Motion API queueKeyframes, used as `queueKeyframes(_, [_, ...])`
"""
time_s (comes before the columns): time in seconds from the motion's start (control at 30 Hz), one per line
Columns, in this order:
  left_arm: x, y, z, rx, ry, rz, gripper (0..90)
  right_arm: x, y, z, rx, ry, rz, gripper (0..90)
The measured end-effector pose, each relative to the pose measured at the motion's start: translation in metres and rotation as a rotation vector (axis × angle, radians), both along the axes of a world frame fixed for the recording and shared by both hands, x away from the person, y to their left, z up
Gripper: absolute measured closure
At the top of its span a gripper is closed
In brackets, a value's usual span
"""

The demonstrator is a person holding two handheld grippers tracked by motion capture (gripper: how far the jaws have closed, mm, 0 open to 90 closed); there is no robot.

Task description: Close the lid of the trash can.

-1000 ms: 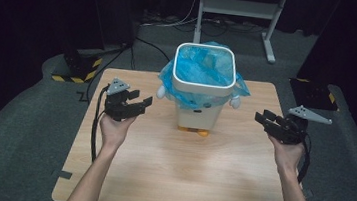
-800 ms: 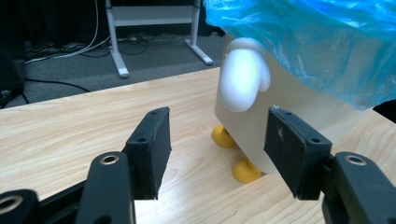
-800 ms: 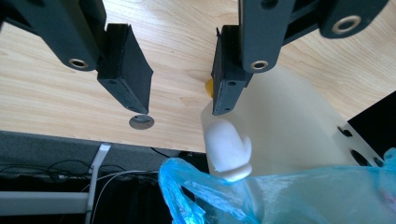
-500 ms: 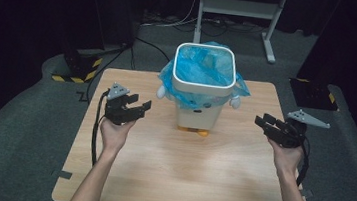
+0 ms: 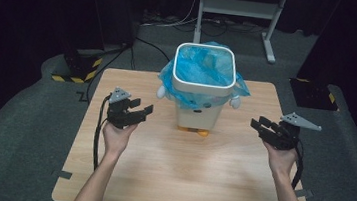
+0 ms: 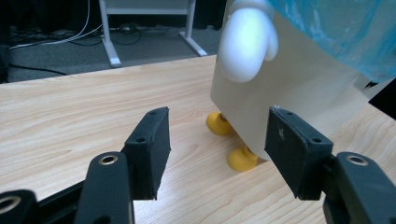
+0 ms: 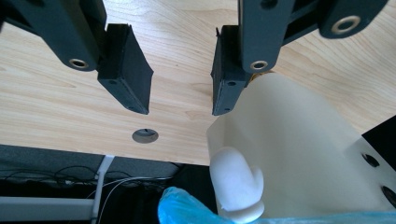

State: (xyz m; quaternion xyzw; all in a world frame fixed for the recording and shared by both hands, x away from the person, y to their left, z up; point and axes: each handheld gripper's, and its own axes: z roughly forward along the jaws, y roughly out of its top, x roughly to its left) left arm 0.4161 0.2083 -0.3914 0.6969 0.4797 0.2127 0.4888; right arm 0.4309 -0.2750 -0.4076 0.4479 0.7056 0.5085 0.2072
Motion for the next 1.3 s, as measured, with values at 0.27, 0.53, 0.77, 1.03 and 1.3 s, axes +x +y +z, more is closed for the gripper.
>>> queueKeyframes(0.27, [0.001, -0.005, -0.009, 0.017, 0.01, 0.0, 39.8, 0.002, 0.005, -0.011, -0.008, 0.015, 0.001, 57.2])
queueKeyframes(0.53, [0.002, -0.008, -0.017, 0.012, 0.022, -0.004, 39.8, 0.003, 0.009, -0.018, -0.011, 0.025, 0.003, 57.2])
queueKeyframes(0.77, [0.003, -0.011, -0.027, 0.021, 0.036, -0.003, 39.9, 0.005, 0.014, -0.028, -0.028, 0.038, -0.006, 57.3])
queueKeyframes(1.03, [0.005, -0.013, -0.034, 0.033, 0.041, -0.003, 39.8, 0.007, 0.016, -0.036, -0.035, 0.049, -0.013, 57.2])
queueKeyframes(1.3, [0.007, -0.018, -0.041, 0.063, 0.05, -0.005, 39.8, 0.009, 0.017, -0.042, -0.045, 0.06, -0.018, 57.2])
